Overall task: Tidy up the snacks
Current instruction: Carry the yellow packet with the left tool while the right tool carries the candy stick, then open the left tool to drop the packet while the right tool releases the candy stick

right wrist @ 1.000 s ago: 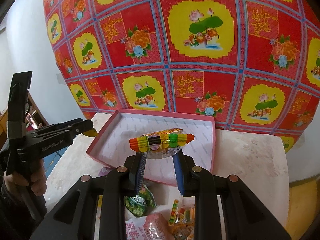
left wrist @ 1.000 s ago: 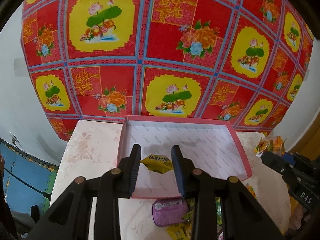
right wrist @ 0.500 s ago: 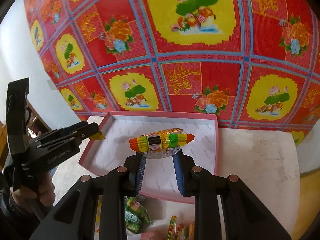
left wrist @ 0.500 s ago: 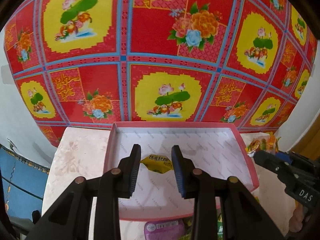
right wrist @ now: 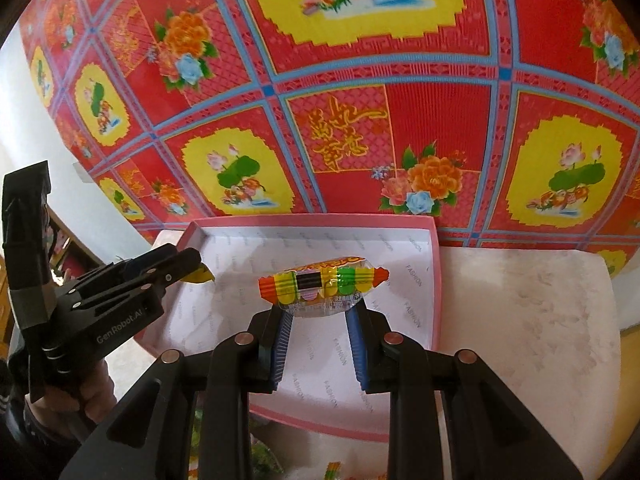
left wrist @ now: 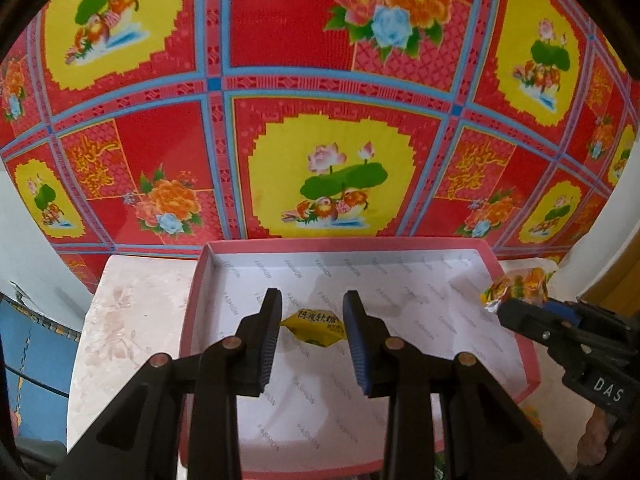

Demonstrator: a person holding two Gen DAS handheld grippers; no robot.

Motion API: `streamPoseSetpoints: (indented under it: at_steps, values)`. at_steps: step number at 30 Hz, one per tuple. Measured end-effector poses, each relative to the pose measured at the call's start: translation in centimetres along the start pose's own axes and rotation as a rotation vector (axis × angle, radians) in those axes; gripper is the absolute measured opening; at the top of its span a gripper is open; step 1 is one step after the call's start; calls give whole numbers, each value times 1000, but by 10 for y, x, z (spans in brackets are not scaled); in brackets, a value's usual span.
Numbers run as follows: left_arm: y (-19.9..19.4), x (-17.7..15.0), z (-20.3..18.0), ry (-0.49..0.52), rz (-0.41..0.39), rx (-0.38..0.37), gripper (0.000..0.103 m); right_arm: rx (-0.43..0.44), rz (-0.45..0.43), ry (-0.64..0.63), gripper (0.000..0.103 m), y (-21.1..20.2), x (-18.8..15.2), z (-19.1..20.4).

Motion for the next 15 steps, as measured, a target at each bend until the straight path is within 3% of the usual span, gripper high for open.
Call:
streamPoseSetpoints:
  at_steps: [15]
  values:
    - [27,-5,-1,10,40,18,33,-3,45,15,28,25,-5,-8]
Point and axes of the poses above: each gripper's, at about its wrist camera, not at the fingertips, and y roughly the way its jaws point, z to its left, x to its top, the point moved 10 cm from there along y, roughly the way its jaws point, and after that the axes turned 5 degrees about -y, right-handed, at the moved point
